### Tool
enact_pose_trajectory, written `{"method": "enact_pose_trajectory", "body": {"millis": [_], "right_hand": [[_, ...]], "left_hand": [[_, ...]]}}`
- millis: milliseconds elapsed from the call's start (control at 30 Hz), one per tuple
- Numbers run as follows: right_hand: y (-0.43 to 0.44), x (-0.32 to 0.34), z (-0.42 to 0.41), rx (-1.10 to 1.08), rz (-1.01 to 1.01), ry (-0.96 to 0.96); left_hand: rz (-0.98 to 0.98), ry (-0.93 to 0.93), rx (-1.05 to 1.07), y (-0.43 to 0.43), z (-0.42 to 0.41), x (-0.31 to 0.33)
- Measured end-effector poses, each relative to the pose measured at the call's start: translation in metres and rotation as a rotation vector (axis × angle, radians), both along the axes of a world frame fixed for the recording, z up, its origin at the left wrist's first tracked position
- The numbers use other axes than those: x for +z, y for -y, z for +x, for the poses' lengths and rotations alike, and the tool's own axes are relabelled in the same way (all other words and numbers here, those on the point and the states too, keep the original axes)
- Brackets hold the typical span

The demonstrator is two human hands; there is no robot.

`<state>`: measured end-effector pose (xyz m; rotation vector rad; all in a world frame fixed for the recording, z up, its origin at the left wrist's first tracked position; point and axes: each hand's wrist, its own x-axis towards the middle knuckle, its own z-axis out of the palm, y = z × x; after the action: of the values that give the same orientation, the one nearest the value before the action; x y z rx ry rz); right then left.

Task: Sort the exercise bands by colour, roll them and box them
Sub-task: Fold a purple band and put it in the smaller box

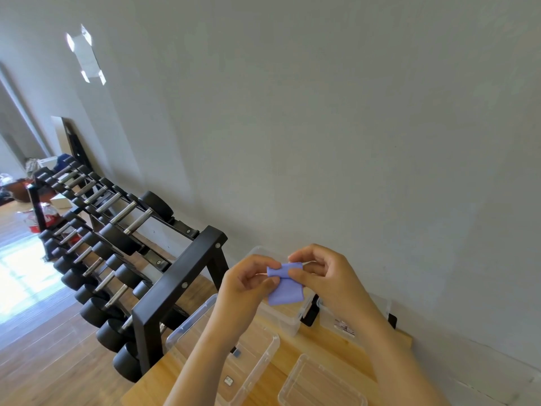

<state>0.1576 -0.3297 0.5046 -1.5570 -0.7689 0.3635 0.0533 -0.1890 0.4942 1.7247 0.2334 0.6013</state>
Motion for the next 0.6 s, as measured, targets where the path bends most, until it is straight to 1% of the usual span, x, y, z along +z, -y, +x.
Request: {"method": "enact_pose_trajectory", "body": {"millis": [133,233,400,467,600], "right_hand": [[0.0,-0.004,-0.003,-0.015,-0.037,0.09],[0.002,-0.005,-0.006,-0.002,-0.049,0.106],[0.004,-0.01,-0.007,-0.02,-0.04,0.0],[0.004,-0.012,-0.007,-0.053,-0.018,-0.004],[0.009,-0.013,-0.008,-0.086,-0.005,0.015]], "left_hand": [[-0.234,-0.061,-0.059,0.008,0.0,0.001],[-0.14,-0.077,0.024,0.007,0.003,0.001],[-0.054,-0.042,0.052,0.007,0.002,-0.003],[-0.083,-0.036,0.033,0.011,0.002,-0.005],[-0.266,-0.047,-0.004,0.019,0.006,-0.007]]}}
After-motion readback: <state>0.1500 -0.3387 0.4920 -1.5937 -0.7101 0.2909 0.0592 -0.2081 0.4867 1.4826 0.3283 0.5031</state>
